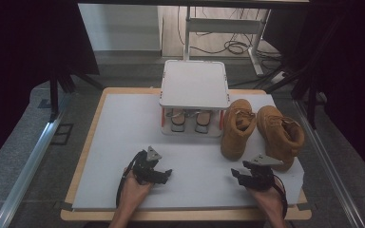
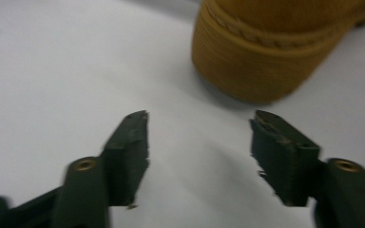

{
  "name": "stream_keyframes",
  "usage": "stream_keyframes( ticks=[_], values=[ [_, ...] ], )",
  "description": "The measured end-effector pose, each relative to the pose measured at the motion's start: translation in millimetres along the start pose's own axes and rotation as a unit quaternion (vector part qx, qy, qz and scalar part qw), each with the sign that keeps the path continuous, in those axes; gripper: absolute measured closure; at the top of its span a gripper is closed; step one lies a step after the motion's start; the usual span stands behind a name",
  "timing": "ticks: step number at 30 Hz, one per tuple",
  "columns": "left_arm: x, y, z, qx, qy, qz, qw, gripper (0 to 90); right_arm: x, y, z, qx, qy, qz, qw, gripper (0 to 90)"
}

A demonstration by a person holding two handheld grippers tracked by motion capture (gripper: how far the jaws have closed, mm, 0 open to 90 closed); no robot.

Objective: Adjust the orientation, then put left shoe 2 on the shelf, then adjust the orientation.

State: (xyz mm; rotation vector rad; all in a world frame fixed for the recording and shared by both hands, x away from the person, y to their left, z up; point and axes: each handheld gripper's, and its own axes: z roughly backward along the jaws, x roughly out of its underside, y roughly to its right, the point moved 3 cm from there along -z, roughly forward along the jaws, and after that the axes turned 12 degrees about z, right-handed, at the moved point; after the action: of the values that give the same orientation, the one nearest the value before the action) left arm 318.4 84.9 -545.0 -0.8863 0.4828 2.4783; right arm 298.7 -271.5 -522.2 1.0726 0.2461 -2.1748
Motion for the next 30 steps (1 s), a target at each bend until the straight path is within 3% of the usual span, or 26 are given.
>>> stream_keyframes(
  ticks=[6, 15, 24, 30],
  values=[
    [0.2, 0.2, -0.1, 0.0, 0.001, 0.001, 1.0, 11.3, -12.2, -2.7, -5.1, -0.024, 0.014, 0.004, 0.9996, 64.3],
    [0.4, 0.2, -0.2, -0.001, 0.001, 0.0, 1.0, 11.4, -32.4, -2.9, -21.2, -0.022, 0.017, 0.017, 0.9995, 84.7],
    [0.4, 0.1, -0.2, -0.001, 0.002, 0.0, 1.0, 11.4, -34.1, 1.9, -39.6, 0.012, -0.005, 0.029, 0.9995, 87.0],
    [0.4, 0.2, -0.2, -0.001, 0.002, 0.0, 1.0, 11.4, -31.7, 5.1, -39.8, 0.009, 0.004, 0.03, 0.9995, 90.0]
  ],
)
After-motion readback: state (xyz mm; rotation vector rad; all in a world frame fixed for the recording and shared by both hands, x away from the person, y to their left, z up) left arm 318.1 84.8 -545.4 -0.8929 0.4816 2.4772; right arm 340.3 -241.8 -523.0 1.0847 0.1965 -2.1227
